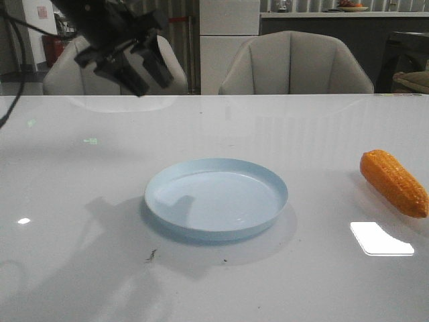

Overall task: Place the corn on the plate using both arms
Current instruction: 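Open the left gripper and raise it away from the plate, then move the right gripper down over the orange corn cob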

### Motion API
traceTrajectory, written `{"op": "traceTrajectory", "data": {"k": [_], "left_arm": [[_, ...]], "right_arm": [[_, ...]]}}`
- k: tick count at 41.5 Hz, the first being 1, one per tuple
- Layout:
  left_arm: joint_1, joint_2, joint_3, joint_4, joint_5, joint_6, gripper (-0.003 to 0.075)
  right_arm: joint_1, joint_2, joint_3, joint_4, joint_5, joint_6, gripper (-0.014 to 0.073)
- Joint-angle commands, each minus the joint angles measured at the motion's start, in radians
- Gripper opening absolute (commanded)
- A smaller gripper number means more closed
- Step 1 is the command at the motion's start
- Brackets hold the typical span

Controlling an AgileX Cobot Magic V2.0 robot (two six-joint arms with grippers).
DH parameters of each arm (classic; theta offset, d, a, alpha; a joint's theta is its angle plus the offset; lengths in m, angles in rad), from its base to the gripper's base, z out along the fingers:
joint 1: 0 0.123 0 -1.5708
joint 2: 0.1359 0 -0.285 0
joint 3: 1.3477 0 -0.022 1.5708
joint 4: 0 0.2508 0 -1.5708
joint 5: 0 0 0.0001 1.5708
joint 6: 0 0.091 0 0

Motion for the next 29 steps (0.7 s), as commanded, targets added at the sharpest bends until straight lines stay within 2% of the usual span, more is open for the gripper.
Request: {"op": "traceTrajectory", "data": {"k": [1,5,10,22,29], "left_arm": [[0.002,-0.164,-0.038,0.010,-0.096,0.020,0.0347],[0.002,-0.251,-0.009,0.082,-0.158,0.018,0.0324],[0.014,-0.372,0.115,0.110,-0.262,0.018,0.0291],[0.115,-0.747,0.717,0.118,-0.630,0.018,0.0210],[0.179,-0.952,1.007,0.169,-0.743,0.018,0.0183]], "right_arm": [[-0.005,-0.009,-0.037,-0.008,-0.074,-0.005,0.0557],[-0.005,-0.009,-0.037,-0.008,-0.073,-0.005,0.0557],[-0.005,-0.009,-0.037,-0.008,-0.072,-0.005,0.0557],[-0.005,-0.009,-0.037,-0.008,-0.070,-0.005,0.0557],[-0.005,-0.009,-0.037,-0.008,-0.070,-0.005,0.0557]]}}
